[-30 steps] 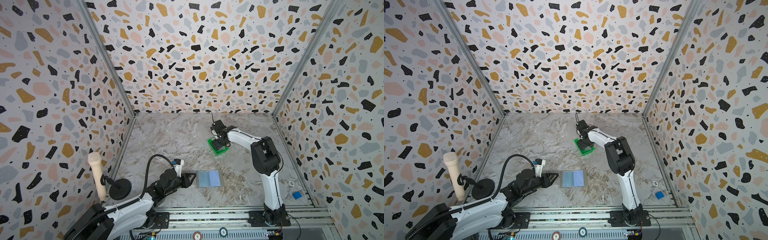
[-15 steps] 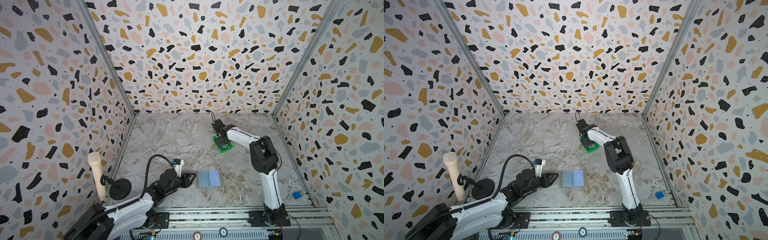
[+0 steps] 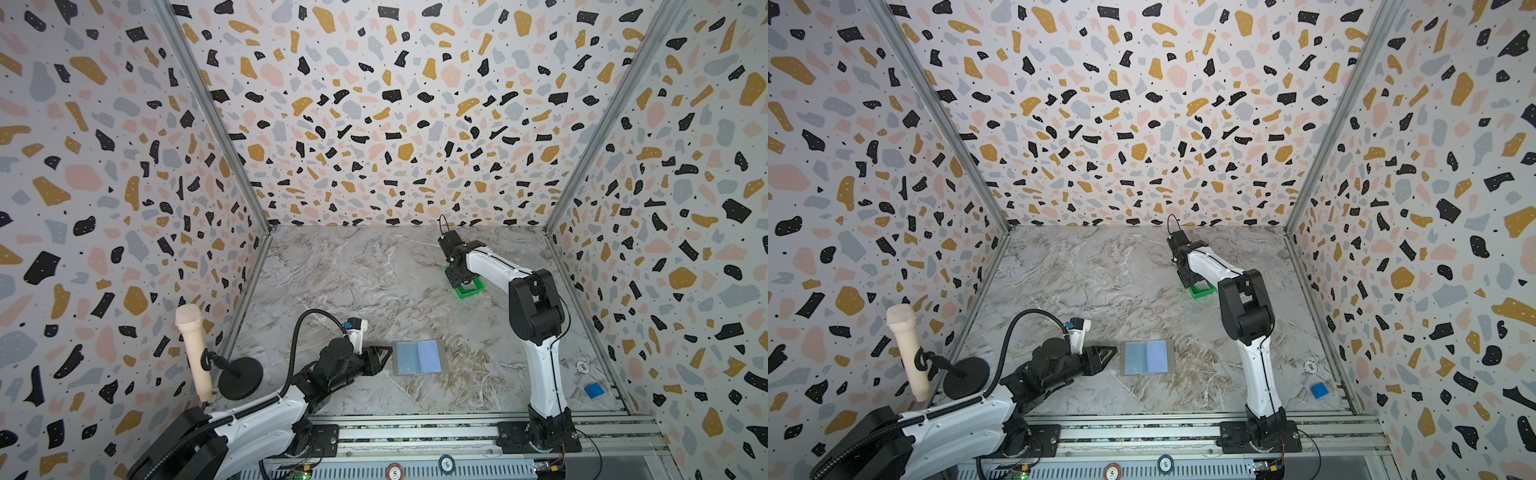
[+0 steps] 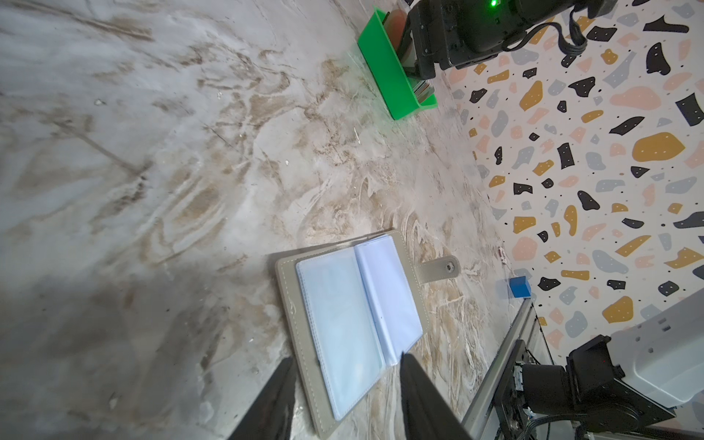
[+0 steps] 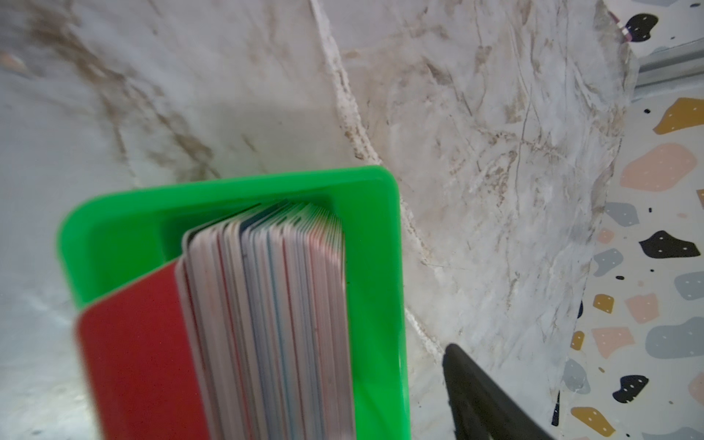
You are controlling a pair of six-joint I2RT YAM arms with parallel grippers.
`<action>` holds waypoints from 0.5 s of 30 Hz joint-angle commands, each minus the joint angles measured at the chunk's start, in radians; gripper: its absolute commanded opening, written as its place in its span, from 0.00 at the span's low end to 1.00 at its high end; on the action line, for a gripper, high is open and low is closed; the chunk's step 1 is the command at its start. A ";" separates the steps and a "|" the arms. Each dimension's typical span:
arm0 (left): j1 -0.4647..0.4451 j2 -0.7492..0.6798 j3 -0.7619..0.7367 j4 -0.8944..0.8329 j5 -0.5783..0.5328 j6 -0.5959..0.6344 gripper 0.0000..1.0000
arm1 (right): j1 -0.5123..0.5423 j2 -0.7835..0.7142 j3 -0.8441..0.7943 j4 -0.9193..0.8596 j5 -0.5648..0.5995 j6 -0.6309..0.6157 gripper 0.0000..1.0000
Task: Put the credit cards into the card holder
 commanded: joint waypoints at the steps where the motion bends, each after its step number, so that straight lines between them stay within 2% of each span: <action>1: 0.006 -0.017 -0.001 0.027 0.005 -0.003 0.47 | -0.048 -0.087 -0.018 -0.016 -0.066 0.029 0.81; 5: 0.007 -0.017 0.007 0.027 0.017 -0.001 0.47 | -0.101 -0.065 -0.026 -0.010 -0.206 0.034 0.82; 8: 0.007 -0.017 0.011 0.025 0.024 -0.002 0.47 | -0.132 -0.041 -0.031 -0.002 -0.261 0.030 0.79; 10: 0.007 -0.017 0.012 0.028 0.029 0.001 0.47 | -0.139 -0.035 -0.036 0.006 -0.314 0.021 0.73; 15: 0.007 -0.002 0.039 0.033 0.048 0.014 0.46 | -0.125 -0.057 -0.059 0.030 -0.418 0.006 0.50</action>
